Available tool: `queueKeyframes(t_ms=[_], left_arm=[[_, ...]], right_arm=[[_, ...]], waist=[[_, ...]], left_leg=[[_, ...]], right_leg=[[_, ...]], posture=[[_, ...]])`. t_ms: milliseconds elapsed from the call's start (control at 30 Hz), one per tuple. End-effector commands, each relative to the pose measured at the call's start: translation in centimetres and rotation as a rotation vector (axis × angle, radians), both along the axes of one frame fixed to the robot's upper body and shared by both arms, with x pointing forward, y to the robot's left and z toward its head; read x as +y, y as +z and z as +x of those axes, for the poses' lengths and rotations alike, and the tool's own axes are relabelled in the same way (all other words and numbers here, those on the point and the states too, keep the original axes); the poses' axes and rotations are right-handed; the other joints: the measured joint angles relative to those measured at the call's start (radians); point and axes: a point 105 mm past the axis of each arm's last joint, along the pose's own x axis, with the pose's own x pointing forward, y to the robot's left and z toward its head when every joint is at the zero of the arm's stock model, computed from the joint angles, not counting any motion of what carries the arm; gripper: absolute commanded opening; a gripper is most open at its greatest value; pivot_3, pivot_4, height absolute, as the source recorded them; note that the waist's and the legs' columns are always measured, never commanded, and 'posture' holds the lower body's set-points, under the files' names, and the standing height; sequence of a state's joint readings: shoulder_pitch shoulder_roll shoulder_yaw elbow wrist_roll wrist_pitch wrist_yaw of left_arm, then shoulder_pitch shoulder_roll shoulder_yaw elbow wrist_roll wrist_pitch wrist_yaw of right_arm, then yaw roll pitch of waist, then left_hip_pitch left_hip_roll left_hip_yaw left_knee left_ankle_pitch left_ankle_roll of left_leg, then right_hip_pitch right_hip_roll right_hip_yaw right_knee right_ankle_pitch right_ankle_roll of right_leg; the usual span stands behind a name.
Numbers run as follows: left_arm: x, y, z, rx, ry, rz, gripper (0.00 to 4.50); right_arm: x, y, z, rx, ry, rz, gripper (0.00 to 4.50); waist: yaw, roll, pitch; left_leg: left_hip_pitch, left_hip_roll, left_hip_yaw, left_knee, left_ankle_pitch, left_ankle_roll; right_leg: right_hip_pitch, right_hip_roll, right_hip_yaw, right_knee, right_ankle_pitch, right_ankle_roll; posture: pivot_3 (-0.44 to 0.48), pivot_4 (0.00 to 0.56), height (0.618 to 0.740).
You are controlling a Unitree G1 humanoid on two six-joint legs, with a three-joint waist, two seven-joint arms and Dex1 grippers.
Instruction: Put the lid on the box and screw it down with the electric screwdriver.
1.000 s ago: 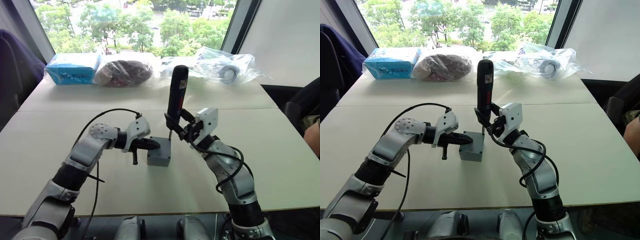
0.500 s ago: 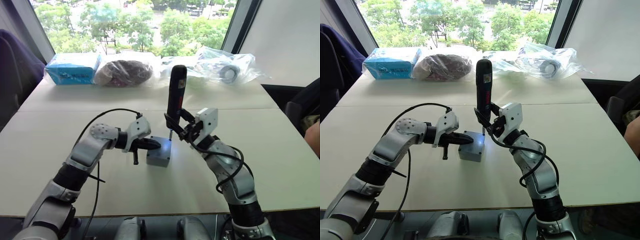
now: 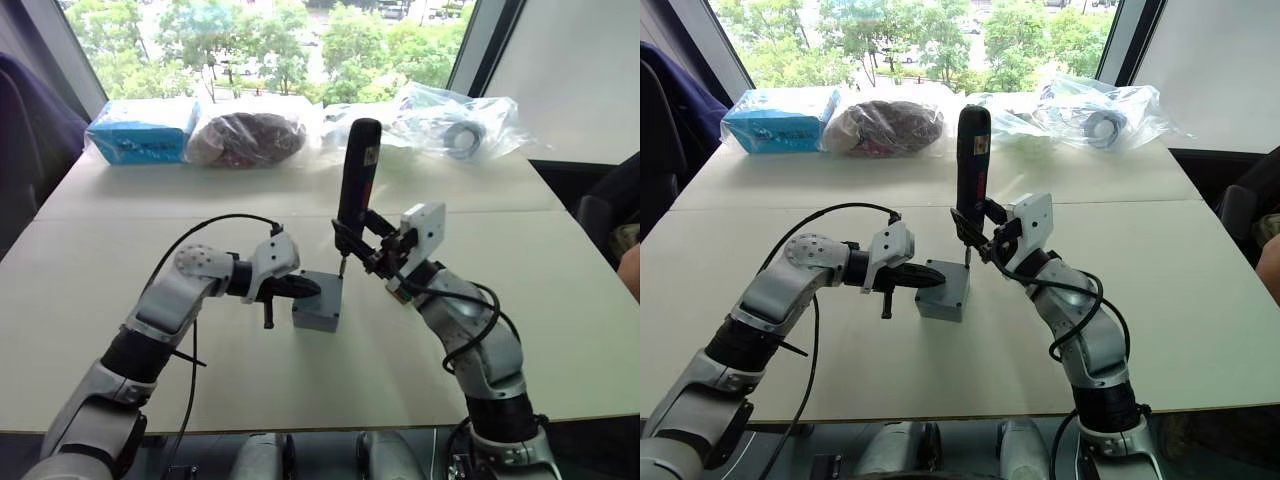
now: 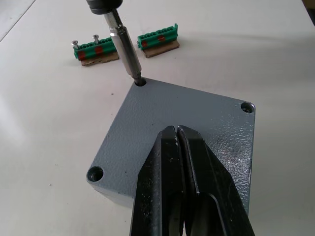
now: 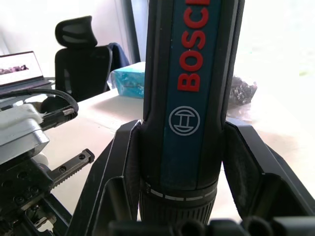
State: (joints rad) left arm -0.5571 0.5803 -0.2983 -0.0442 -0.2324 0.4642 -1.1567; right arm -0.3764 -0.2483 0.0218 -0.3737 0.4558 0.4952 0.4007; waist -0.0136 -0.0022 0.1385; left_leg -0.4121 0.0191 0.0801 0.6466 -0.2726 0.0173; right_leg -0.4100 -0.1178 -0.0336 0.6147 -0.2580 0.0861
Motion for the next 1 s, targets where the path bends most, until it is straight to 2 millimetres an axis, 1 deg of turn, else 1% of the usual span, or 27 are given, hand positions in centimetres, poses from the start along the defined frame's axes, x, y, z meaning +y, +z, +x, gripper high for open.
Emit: queueKeyframes(t_ms=[33,67,100,133,200,233,267,300,333,367,400,467,500,533,567,633,700,733,800,900,1000], left_arm=[[1.3,-1.7,-0.4,0.098,0.029,0.028,0.00],[1.4,-1.2,-0.4,0.107,0.031,-0.001,0.00],[1.5,-0.8,-0.5,0.113,0.034,-0.020,0.00],[1.6,-0.1,-0.4,0.123,0.043,-0.059,0.00],[1.6,1.6,0.1,0.116,0.066,-0.136,0.00],[1.7,2.1,0.2,0.111,0.074,-0.161,0.00],[1.7,3.3,0.3,0.101,0.078,-0.195,0.00],[1.8,4.2,0.2,0.085,0.074,-0.212,0.00],[1.9,4.9,0.0,0.081,0.069,-0.216,0.00],[2.0,5.5,-0.9,0.081,0.025,-0.206,0.00],[2.1,5.8,-1.6,0.085,-0.007,-0.195,0.00],[2.4,5.9,-3.0,0.107,-0.070,-0.147,0.00],[2.5,6.0,-3.4,0.120,-0.085,-0.127,0.00],[2.7,5.9,-3.8,0.125,-0.101,-0.101,0.00],[2.9,5.9,-4.0,0.120,-0.108,-0.075,0.00],[3.2,5.5,-4.5,0.119,-0.129,-0.027,0.00],[3.6,5.1,-5.6,0.159,-0.171,0.019,0.00],[3.8,4.8,-6.2,0.176,-0.195,0.035,0.00],[3.8,4.3,-6.7,0.180,-0.210,0.052,0.00],[3.6,4.0,-6.3,0.152,-0.179,0.052,0.00],[3.6,3.9,-6.0,0.138,-0.157,0.045,0.00]], right_arm=[[-2.2,7.3,-1.0,-0.167,-0.020,0.114,1.82],[-2.9,8.7,-1.0,-0.173,-0.027,0.152,1.82],[-3.3,9.6,-1.0,-0.175,-0.031,0.176,1.82],[-4.2,10.9,-0.8,-0.164,-0.051,0.221,1.82],[-5.8,12.5,-0.6,-0.119,-0.074,0.272,1.82],[-6.3,12.9,-0.6,-0.099,-0.077,0.281,1.82],[-7.2,12.7,-0.3,-0.003,-0.072,0.288,1.82],[-8.2,12.6,-0.1,0.063,-0.094,0.265,1.82],[-9.4,12.3,0.1,0.119,-0.142,0.229,1.82],[-11.0,11.1,0.4,0.212,-0.202,0.158,1.82],[-12.0,10.3,0.4,0.274,-0.244,0.112,1.82],[-14.2,6.8,0.0,0.504,-0.289,0.018,1.82],[-15.0,5.2,-0.5,0.604,-0.289,-0.007,1.82],[-15.8,3.3,-1.3,0.701,-0.283,-0.053,1.82],[-16.2,1.9,-2.1,0.775,-0.277,-0.088,1.82],[-17.1,-0.3,-3.3,0.888,-0.285,-0.145,1.82],[-17.8,-1.7,-3.9,0.979,-0.291,-0.147,1.82],[-18.4,-2.6,-4.0,1.020,-0.324,-0.147,1.82],[-19.0,-3.8,-4.2,1.090,-0.342,-0.137,1.82],[-19.8,-5.2,-4.1,1.155,-0.387,-0.116,1.82],[-20.0,-5.4,-3.9,1.176,-0.396,-0.109,1.82]], waist=[[0.000,0.001,0.005],[-0.001,0.001,0.007],[-0.001,0.001,0.007],[-0.004,0.002,0.009],[-0.006,0.004,0.014],[-0.005,0.004,0.015],[-0.004,0.003,0.015],[-0.002,0.003,0.017],[0.000,0.001,0.019],[0.002,0.000,0.022],[0.002,-0.002,0.025],[0.002,-0.002,0.025],[0.003,-0.002,0.025],[0.004,-0.002,0.025],[0.004,-0.002,0.026],[0.005,-0.002,0.026],[0.001,0.000,0.029],[-0.004,0.000,0.030],[-0.007,0.000,0.031],[0.001,-0.003,0.033],[0.007,-0.003,0.034]], left_leg=[[0.000,-0.001,0.000,0.000,0.000,0.000],[0.000,-0.001,0.000,0.000,0.000,0.000],[-0.001,-0.001,0.000,-0.001,0.000,0.000],[-0.001,-0.001,0.000,-0.001,0.000,0.000],[-0.004,-0.001,0.000,-0.001,0.000,0.000],[-0.007,-0.001,0.000,0.000,0.000,0.000],[-0.011,-0.001,0.000,0.000,0.001,0.000],[-0.015,-0.001,-0.001,0.001,0.002,-0.001],[-0.017,-0.001,-0.001,0.002,0.003,-0.002],[-0.017,-0.001,-0.001,0.002,0.003,-0.002],[-0.018,-0.001,-0.001,0.002,0.003,-0.002],[-0.020,-0.002,-0.001,0.003,0.003,-0.002],[-0.021,-0.003,0.000,0.003,0.003,-0.002],[-0.021,-0.003,0.001,0.003,0.003,-0.002],[-0.022,-0.004,0.001,0.003,0.003,-0.001],[-0.022,-0.004,0.001,0.004,0.001,0.002],[-0.023,-0.005,0.002,0.006,0.000,0.003],[-0.023,-0.005,0.002,0.007,0.000,0.004],[-0.022,-0.004,0.002,0.008,-0.001,0.004],[-0.022,-0.003,0.001,0.013,-0.001,0.004],[-0.026,0.000,-0.002,0.018,0.000,0.004]], right_leg=[[0.000,-0.001,0.000,0.000,0.000,0.000],[0.000,-0.001,0.000,-0.001,0.000,0.000],[0.000,-0.001,0.000,-0.001,0.000,0.000],[-0.001,-0.001,-0.001,-0.001,0.000,0.000],[-0.003,0.000,-0.001,-0.001,0.000,0.000],[-0.006,0.000,-0.001,0.000,0.000,0.001],[-0.009,0.000,-0.002,0.001,0.000,0.001],[-0.014,0.000,-0.003,0.003,0.002,0.004],[-0.014,0.000,-0.004,0.003,0.003,0.005],[-0.014,0.000,-0.005,0.003,0.003,0.005],[-0.014,0.000,-0.006,0.003,0.003,0.005],[-0.015,0.000,-0.007,0.001,0.003,0.005],[-0.015,0.000,-0.008,0.000,0.003,0.005],[-0.015,0.000,-0.008,0.000,0.003,0.005],[-0.015,0.002,-0.008,-0.001,0.003,0.006],[-0.015,0.004,-0.008,-0.001,0.002,0.008],[-0.015,0.004,-0.008,-0.001,0.002,0.013],[-0.015,0.004,-0.008,0.000,0.002,0.017],[-0.015,0.006,-0.006,0.000,0.004,0.020],[-0.014,0.009,-0.006,0.003,0.004,0.020],[-0.014,0.013,-0.006,0.003,0.005,0.019]], posture=[[0.000,0.150,0.740],[0.000,0.150,0.740],[0.000,0.150,0.740],[0.000,0.150,0.740],[0.000,0.150,0.740],[0.000,0.150,0.740],[0.000,0.150,0.740],[0.000,0.150,0.740],[0.000,0.150,0.740],[0.000,0.150,0.740],[0.000,0.150,0.740],[0.000,0.150,0.740],[0.000,0.150,0.740],[0.000,0.150,0.740],[0.000,0.150,0.740],[0.000,0.150,0.740],[0.000,0.150,0.740],[0.000,0.150,0.740],[0.000,0.150,0.740],[0.000,0.150,0.740],[0.000,0.150,0.740]])
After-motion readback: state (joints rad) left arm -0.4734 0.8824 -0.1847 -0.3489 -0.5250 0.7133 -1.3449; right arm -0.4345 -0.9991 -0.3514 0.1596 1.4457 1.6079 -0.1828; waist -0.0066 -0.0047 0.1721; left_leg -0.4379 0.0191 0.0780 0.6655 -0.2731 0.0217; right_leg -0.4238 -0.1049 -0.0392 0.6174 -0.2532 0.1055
